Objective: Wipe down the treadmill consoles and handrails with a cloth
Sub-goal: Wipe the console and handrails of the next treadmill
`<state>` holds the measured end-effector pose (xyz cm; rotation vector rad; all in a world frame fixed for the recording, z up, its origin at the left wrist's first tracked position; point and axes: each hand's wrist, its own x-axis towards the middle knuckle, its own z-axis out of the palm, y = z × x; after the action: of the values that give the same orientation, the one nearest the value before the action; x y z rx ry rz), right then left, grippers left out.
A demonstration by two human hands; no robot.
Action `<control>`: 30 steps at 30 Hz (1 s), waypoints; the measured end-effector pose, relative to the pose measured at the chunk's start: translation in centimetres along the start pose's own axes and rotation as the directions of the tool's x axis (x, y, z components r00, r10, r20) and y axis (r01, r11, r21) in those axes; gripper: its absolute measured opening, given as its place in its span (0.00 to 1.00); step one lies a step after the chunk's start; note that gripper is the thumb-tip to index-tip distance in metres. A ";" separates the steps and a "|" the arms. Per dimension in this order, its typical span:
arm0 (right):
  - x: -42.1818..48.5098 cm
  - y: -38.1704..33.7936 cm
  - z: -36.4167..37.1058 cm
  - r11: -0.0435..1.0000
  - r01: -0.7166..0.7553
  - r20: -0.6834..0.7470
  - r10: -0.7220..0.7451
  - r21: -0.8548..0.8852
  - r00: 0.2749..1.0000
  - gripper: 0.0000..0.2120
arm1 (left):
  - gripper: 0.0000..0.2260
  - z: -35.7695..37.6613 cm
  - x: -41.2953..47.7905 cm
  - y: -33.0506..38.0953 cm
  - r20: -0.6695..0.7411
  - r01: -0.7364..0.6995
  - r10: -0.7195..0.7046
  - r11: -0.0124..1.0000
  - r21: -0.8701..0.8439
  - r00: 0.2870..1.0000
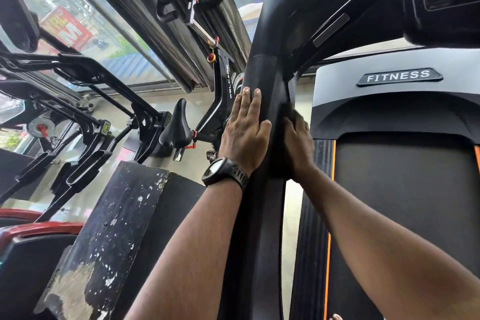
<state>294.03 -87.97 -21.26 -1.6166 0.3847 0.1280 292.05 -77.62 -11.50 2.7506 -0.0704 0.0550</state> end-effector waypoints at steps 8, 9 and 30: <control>-4.4 0.8 0.2 0.991 0.117 -0.045 -0.114 0.068 0.992 0.24 | 0.30 0.1 0.1 -0.1 -0.007 -0.003 0.003 1.000 0.004 1.000; -4.1 0.4 0.2 0.983 0.177 -0.037 -0.175 0.050 0.984 0.25 | 0.29 0.1 0.2 -0.1 -0.008 0.000 0.000 1.000 0.007 1.000; -7.9 -0.1 0.4 0.955 0.297 -0.073 -0.297 -0.009 0.952 0.23 | 0.30 -0.2 -1.1 -0.5 0.029 -0.061 0.060 0.998 0.028 0.998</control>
<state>286.75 -86.23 -18.79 -1.6616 0.1935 -0.1617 290.99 -76.99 -11.53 2.7785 -0.1619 0.0343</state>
